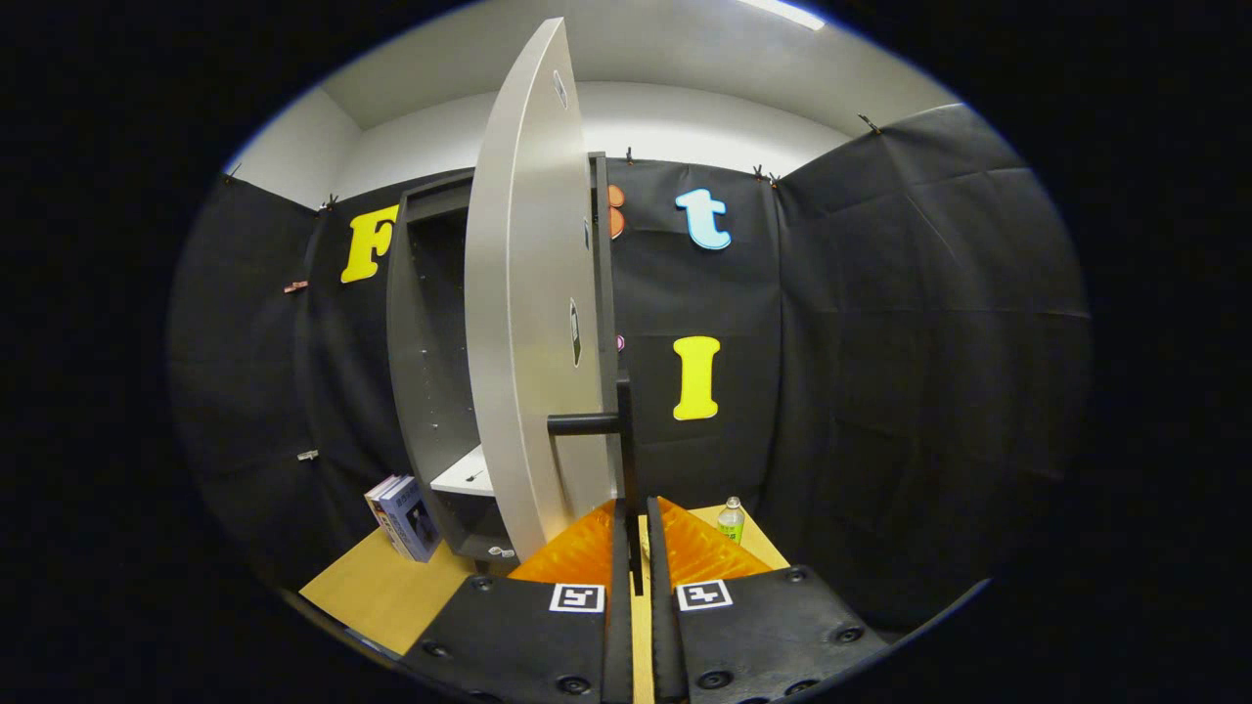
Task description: Open the shoe cabinet door, grab the shoes and put them into the shoe cabinet, then close the shoe cabinet door.
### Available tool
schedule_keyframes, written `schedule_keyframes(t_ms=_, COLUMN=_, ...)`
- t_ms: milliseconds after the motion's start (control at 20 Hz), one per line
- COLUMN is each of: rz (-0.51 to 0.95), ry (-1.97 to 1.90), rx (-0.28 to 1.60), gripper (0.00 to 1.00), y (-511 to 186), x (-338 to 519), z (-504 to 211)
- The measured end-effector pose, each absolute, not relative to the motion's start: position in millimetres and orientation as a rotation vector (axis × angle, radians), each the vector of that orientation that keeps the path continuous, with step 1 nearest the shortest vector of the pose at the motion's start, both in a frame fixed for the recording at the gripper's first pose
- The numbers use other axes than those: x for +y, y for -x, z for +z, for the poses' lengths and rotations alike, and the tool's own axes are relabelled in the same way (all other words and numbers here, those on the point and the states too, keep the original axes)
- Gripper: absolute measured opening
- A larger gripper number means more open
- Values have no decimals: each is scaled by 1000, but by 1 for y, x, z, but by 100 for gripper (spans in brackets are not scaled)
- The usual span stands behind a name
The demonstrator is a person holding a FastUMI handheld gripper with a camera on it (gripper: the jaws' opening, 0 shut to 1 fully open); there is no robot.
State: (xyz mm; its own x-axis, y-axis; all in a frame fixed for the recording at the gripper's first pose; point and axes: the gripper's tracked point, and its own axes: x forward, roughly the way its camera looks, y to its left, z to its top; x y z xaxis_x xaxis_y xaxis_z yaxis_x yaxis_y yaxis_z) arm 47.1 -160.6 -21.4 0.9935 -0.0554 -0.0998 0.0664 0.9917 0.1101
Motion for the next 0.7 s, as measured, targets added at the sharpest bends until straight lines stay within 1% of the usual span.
schedule_keyframes(t_ms=250, rz=-76, ry=-100, rx=100, gripper=12, y=-37, x=-164, z=-23)
schedule_keyframes(t_ms=300, rz=-77, ry=-97, rx=110, gripper=18, y=-33, x=-164, z=-26)
schedule_keyframes(t_ms=500, rz=-55, ry=-79, rx=140, gripper=31, y=-1, x=-151, z=-41)
schedule_keyframes(t_ms=700, rz=42, ry=-95, rx=217, gripper=87, y=37, x=-96, z=-77)
